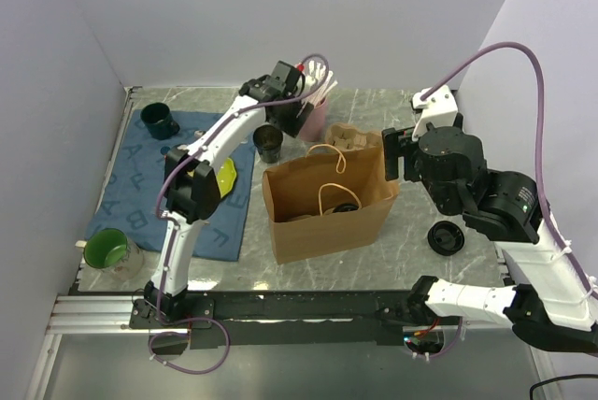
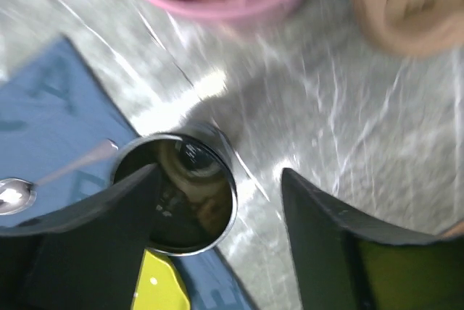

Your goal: Pack the takeout coffee

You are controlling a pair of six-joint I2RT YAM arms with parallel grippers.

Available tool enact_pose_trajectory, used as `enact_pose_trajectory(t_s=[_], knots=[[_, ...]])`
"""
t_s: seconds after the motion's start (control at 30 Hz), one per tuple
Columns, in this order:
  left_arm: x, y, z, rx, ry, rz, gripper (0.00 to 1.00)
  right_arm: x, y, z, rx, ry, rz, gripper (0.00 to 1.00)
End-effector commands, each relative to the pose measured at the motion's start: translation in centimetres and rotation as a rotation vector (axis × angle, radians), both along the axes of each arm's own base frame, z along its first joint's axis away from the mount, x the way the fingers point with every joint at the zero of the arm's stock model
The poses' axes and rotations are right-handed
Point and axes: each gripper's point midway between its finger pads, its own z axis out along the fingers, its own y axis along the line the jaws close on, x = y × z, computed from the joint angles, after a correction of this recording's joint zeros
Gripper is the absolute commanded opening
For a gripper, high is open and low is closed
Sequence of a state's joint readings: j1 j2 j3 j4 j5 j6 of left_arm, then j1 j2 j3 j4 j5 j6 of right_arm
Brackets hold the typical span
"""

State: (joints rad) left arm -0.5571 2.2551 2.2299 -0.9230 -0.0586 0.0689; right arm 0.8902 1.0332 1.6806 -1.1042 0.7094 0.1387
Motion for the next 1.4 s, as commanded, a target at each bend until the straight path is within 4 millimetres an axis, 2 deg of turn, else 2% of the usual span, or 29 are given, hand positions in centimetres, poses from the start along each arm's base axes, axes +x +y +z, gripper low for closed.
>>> enact_pose_trajectory(t_s=[0.0,0.03,0.07,0.1,0.13,0.2,0.23,0.27,0.33,0.37,0.43,0.47,0.53,0.57,0.63,0.67,0.73,0.77,0.87,1.1,1.23,1.37], knots=[[1.8,-0.4,10.6,-0.189,-0.231,0.119,0.81,-0.9,0.4,-1.0,0.074,0.054,0.01,0.87],[1.8,-0.5,11.5,-0.219,-0.248,0.131,0.88,-1.2,0.5,-1.1,0.09,0.06,0.019,0.88],[1.7,-0.7,13.6,-0.289,-0.273,0.164,0.9,-1.3,0.9,-1.2,0.122,0.071,0.023,0.88],[1.6,-0.7,14.6,-0.328,-0.278,0.182,0.96,-1.5,1.2,-0.8,0.152,0.07,0.039,0.89],[1.3,-0.6,15.7,-0.37,-0.285,0.2,0.99,-1.7,2.1,-0.6,0.179,0.08,0.082,0.93],[0.0,-0.7,19.4,-0.511,-0.3,0.224,0.99,-2.1,3.0,0.5,0.226,0.074,0.131,1.0],[-0.6,-0.7,20.6,-0.561,-0.307,0.223,0.99,-2.4,3.9,0.7,0.25,0.089,0.177,1.0],[-2.3,0.1,22.5,-0.623,-0.32,0.246,0.99,-2.7,4.3,1.2,0.267,0.086,0.207,1.0],[-4.2,0.3,25.2,-0.725,-0.353,0.224,0.98,-3.2,5.4,2.3,0.314,0.084,0.269,1.0],[-6.4,1.4,26.4,-0.767,-0.357,0.235,0.97,-3.7,6.0,2.7,0.346,0.088,0.305,1.0],[-8.7,2.1,27.9,-0.829,-0.362,0.22,0.97,-4.1,5.7,3.1,0.406,0.081,0.29,1.0],[-10.9,3.0,28.7,-0.858,-0.366,0.198,0.97,-4.0,5.5,2.9,0.454,0.093,0.242,1.0],[-14.1,2.7,29.9,-0.911,-0.354,0.087,0.97,-4.4,4.9,3.0,0.515,0.098,0.207,1.0],[-16.7,3.5,30.6,-0.945,-0.359,0.051,0.97,-4.7,4.7,2.7,0.537,0.121,0.192,1.0],[-19.9,4.0,31.1,-1.0,-0.344,-0.006,0.97,-5.2,4.7,2.0,0.534,0.16,0.19,1.0],[-22.7,4.7,31.5,-1.062,-0.33,-0.032,0.97,-5.7,4.3,1.4,0.532,0.193,0.174,1.0],[-25.3,5.3,31.6,-1.119,-0.308,-0.054,0.97,-6.2,4.1,0.9,0.529,0.219,0.173,1.0],[-27.3,6.1,31.3,-1.155,-0.285,-0.056,0.97,-6.4,4.0,0.4,0.531,0.238,0.168,1.0],[-29.9,7.3,29.7,-1.189,-0.236,-0.028,0.97,-7.5,3.7,-0.6,0.529,0.267,0.192,1.0],[-32.0,9.0,27.4,-1.197,-0.223,0.029,0.97,-8.7,3.3,-0.4,0.622,0.235,0.23,1.0],[-32.7,9.2,26.8,-1.166,-0.225,-0.001,0.97,-8.7,3.2,-0.8,0.657,0.232,0.214,1.0],[-33.5,9.4,27.1,-1.157,-0.232,-0.032,0.97,-8.8,3.0,0.1,0.693,0.21,0.212,1.0]])
